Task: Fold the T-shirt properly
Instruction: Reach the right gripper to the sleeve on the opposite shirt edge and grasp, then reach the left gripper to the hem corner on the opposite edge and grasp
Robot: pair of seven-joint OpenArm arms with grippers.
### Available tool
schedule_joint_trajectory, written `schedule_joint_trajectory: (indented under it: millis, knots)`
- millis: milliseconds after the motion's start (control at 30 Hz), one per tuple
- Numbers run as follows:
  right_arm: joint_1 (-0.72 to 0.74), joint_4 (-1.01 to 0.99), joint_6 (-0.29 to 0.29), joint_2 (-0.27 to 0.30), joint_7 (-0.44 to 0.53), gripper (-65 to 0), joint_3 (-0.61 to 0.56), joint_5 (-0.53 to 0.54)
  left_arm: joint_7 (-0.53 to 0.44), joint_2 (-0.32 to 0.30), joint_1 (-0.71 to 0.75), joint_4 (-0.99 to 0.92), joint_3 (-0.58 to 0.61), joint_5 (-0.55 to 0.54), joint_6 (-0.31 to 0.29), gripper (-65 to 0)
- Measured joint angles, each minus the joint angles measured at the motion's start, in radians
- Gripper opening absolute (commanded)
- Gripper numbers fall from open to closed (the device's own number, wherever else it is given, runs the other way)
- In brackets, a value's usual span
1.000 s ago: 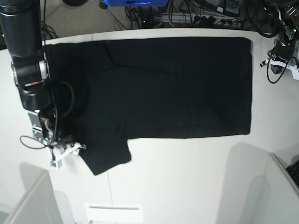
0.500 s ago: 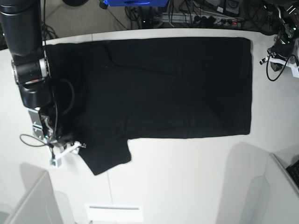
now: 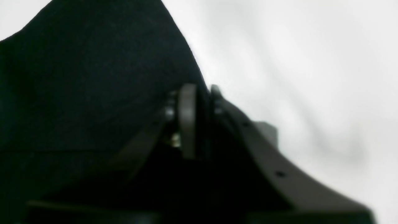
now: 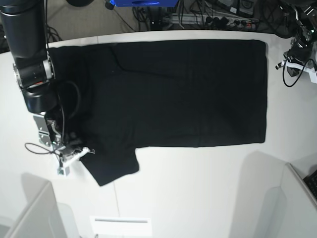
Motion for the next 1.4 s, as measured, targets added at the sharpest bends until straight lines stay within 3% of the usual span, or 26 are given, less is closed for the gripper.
schedule_joint_trajectory:
  millis: [33, 167, 267, 367, 467, 600, 833, 1133, 1267, 1400]
  knots:
    - [0.0, 0.0, 0.0, 0.0, -0.001, -65.0, 0.0, 0.002, 0.004, 0.0, -0.013, 0.0, 0.0, 0.0, 0.002, -65.0]
    - [0.0, -0.001, 0.001, 0.0, -0.007, -65.0, 0.0, 0.01, 0.0, -0.002, -0.06, -0.001, 0.0, -0.006, 0.0, -30.6]
    - [0.0, -0.001, 0.001, -0.002, -0.008, -65.0, 0.0, 0.01, 0.01, -0.002, -0.093, -0.003, 0.005, 0.011, 0.004, -11.2]
    - [0.0, -0.002, 0.002, -0.003, -0.008, -65.0, 0.0, 0.01, 0.014, -0.002, -0.189, -0.022, 0.006, 0.083, 0.0, -2.3]
    - [0.0, -0.002, 0.006, -0.002, -0.014, -65.0, 0.0, 0.013, 0.057, -0.012, -0.328, -0.091, 0.057, 0.249, -0.001, -3.6]
    - [0.001, -0.002, 0.006, -0.003, -0.012, -65.0, 0.0, 0.013, 0.071, -0.023, -0.472, -0.233, 0.16, 0.334, -0.004, -6.3]
    - [0.001, -0.002, 0.013, -0.002, -0.013, -65.0, 0.0, 0.016, 0.061, -0.076, -0.683, -0.522, 0.296, 0.348, -0.002, -10.4]
    - [0.009, -0.004, 0.012, -0.003, -0.024, -65.0, 0.0, 0.013, -0.142, -0.097, -0.837, -0.859, 0.458, 0.348, 0.0, -10.4]
    - [0.011, -0.005, 0.012, -0.003, -0.029, -65.0, 0.0, 0.013, -0.204, -0.097, -0.856, -0.912, 0.494, 0.345, -0.001, -13.2]
    - [0.011, -0.005, 0.012, -0.003, -0.029, -65.0, 0.0, 0.013, -0.212, -0.104, -0.848, -0.911, 0.514, 0.344, -0.001, -20.7]
